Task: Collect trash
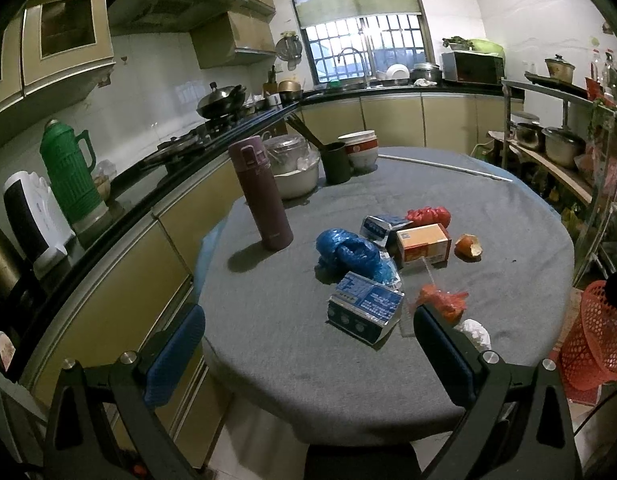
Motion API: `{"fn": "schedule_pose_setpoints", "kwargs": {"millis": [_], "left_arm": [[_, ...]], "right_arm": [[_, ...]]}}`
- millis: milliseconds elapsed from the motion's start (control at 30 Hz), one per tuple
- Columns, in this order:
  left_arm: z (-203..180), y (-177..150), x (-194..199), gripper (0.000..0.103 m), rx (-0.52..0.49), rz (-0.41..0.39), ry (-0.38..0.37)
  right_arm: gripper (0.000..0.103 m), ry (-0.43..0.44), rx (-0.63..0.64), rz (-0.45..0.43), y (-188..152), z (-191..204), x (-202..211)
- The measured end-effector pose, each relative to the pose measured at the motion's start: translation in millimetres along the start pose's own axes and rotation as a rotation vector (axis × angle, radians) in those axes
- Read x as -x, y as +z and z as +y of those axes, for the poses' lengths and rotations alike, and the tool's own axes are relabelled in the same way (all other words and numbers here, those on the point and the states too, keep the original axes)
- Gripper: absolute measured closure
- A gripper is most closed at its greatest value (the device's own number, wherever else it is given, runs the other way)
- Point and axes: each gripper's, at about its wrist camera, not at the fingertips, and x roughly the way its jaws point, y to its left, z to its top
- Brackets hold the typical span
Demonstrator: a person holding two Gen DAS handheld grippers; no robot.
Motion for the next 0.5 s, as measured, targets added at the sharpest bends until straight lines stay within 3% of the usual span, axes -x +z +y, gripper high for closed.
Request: {"fn": "schedule_pose_setpoints", "kwargs": {"millis": [500], "left_arm": [[2.0, 0.0, -1.1, 0.000, 0.001, 0.002, 0.000]], "right_arm": [[0.000, 0.007, -0.003, 0.001, 0.5, 4.1, -1.1]]}}
